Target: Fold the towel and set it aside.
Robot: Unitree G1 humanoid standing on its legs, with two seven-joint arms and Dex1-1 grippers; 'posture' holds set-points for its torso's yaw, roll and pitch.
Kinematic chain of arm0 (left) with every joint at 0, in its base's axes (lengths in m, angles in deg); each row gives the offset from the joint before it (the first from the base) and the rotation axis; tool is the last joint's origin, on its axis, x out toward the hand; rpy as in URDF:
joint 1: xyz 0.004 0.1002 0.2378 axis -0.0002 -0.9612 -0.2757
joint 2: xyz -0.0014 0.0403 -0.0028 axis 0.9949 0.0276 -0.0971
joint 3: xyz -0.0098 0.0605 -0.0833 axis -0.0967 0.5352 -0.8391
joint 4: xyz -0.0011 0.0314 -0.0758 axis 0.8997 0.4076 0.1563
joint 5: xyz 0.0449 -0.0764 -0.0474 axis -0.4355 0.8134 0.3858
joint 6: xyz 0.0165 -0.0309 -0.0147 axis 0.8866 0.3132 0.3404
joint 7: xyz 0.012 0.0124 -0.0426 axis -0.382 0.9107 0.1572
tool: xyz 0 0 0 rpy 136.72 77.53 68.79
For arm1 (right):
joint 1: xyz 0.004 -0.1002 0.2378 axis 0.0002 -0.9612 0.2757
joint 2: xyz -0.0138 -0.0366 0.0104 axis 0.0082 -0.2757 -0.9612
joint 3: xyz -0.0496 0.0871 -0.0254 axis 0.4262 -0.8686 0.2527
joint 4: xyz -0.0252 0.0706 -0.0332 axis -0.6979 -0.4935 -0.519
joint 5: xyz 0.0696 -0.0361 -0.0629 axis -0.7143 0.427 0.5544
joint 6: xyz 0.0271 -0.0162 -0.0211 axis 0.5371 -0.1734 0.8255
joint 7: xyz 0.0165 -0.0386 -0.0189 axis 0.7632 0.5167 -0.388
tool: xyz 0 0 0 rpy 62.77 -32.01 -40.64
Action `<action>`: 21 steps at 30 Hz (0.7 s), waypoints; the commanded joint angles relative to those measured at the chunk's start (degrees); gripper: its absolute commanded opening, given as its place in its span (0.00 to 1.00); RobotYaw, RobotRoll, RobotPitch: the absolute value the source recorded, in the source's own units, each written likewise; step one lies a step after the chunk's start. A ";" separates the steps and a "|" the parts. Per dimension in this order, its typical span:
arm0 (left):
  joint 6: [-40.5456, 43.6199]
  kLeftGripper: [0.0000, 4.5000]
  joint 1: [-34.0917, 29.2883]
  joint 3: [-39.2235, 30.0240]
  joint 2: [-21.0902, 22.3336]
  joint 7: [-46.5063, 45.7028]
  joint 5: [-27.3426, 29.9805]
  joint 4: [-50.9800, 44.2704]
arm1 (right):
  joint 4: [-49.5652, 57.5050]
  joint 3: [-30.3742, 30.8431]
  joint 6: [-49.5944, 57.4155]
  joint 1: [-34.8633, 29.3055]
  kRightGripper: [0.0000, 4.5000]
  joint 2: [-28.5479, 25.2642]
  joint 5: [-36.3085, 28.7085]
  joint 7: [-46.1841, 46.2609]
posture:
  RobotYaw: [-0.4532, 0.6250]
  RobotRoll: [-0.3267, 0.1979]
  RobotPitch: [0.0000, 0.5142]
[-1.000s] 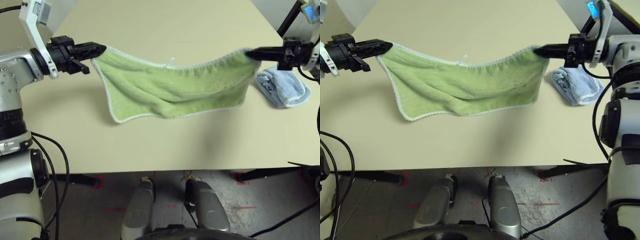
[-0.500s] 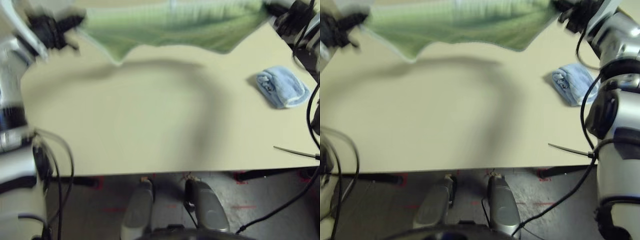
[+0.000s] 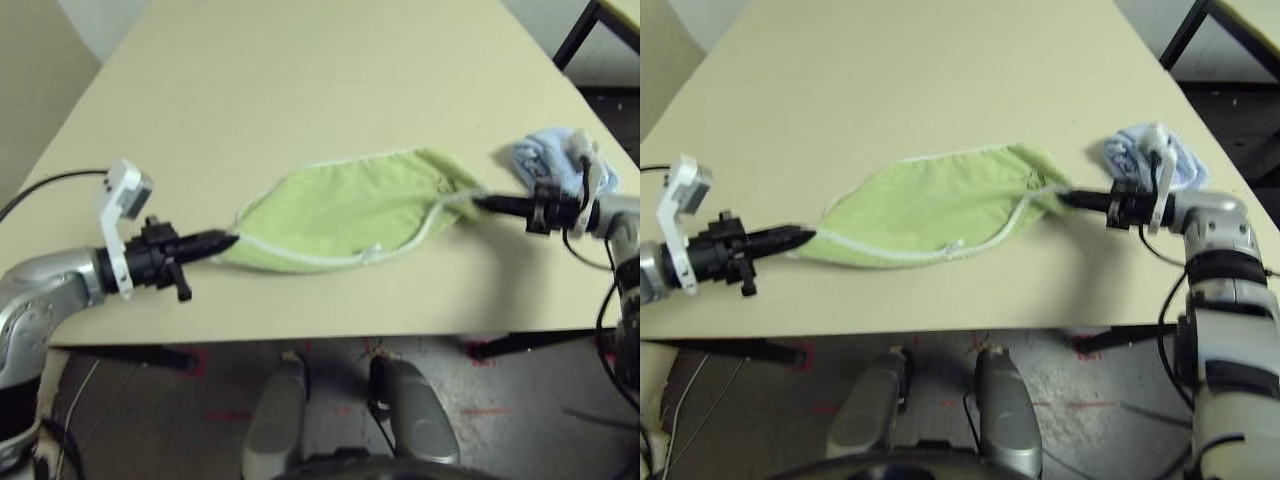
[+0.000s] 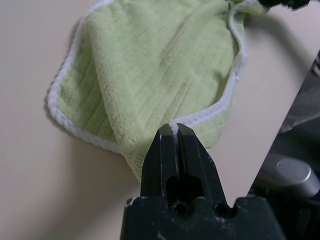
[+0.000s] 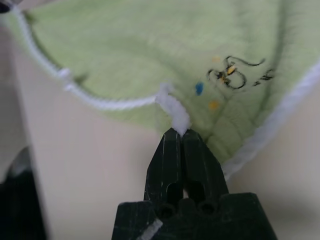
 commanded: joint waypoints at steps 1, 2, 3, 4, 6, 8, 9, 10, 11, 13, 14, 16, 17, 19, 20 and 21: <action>-2.19 0.01 -2.59 0.04 2.30 3.86 -0.92 1.00 | 5.63 3.56 6.05 -2.62 0.00 -4.10 -3.78 -1.71 | 0.61 0.62 0.36; -2.72 0.01 -3.01 -0.15 2.61 4.53 -0.92 1.25 | 6.86 4.48 7.38 -3.24 0.00 -5.06 -4.82 -1.74 | 0.60 0.62 0.36; -3.09 0.01 -3.30 -0.32 2.83 5.17 -0.87 1.49 | 8.11 5.71 8.61 -3.92 0.00 -6.32 -6.09 -1.74 | 0.60 0.62 0.37; -3.34 0.01 -3.51 -0.42 3.03 5.66 -0.84 1.66 | 9.10 6.69 9.52 -4.50 0.00 -7.39 -7.14 -1.74 | 0.60 0.62 0.37; -3.83 0.01 -3.95 -0.38 3.66 7.32 -0.51 1.97 | 10.30 9.21 10.95 -5.25 0.00 -10.18 -9.05 -1.74 | 0.60 0.62 0.37; -4.05 0.01 -4.42 -0.32 4.35 8.96 -0.14 2.42 | 10.19 11.00 11.44 -5.13 0.00 -12.04 -10.04 -1.74 | 0.60 0.62 0.36; -4.06 0.01 -4.50 -0.36 4.58 9.61 0.00 2.83 | 9.76 11.66 11.29 -4.83 0.00 -12.60 -10.22 -1.74 | 0.60 0.62 0.36; -3.89 0.01 -4.45 -0.51 4.71 10.14 0.23 3.40 | 8.98 12.12 10.88 -4.39 0.00 -13.00 -10.21 -1.74 | 0.60 0.62 0.36; -3.66 0.01 -4.33 -0.64 4.81 10.70 0.51 3.97 | 8.27 12.53 10.63 -3.97 0.00 -13.31 -10.33 -1.74 | 0.59 0.62 0.36; -2.94 0.01 -4.20 -1.07 5.07 11.92 1.35 4.87 | 7.42 13.45 10.67 -3.44 0.00 -13.91 -10.76 -1.74 | 0.59 0.62 0.36; -2.48 0.01 -4.22 -1.34 5.26 12.60 1.94 5.30 | 7.20 13.90 10.84 -3.30 0.00 -14.20 -10.99 -1.74 | 0.59 0.62 0.36; -1.79 0.01 -4.21 -1.75 5.59 13.85 2.86 6.34 | 6.58 14.39 10.77 -2.91 0.00 -14.27 -11.19 -1.74 | 0.59 0.62 0.36; -1.47 0.01 -3.96 -2.17 5.42 14.27 3.72 6.91 | 6.02 14.05 10.55 -2.57 0.00 -13.82 -11.14 -1.74 | 0.59 0.62 0.36; -0.97 0.01 -1.67 -3.35 3.67 12.82 5.60 8.58 | 3.60 11.56 9.33 -0.86 0.00 -11.18 -10.20 -1.03 | 0.59 0.62 0.36; -0.85 0.01 -0.24 -3.64 2.66 11.56 6.20 9.44 | 2.48 10.48 8.99 0.07 0.00 -9.86 -10.08 -0.09 | 0.59 0.62 0.35; -0.61 0.01 1.32 -3.77 1.54 10.12 6.67 10.30 | 1.42 9.33 8.38 1.08 0.00 -8.31 -10.05 1.55 | 0.59 0.62 0.35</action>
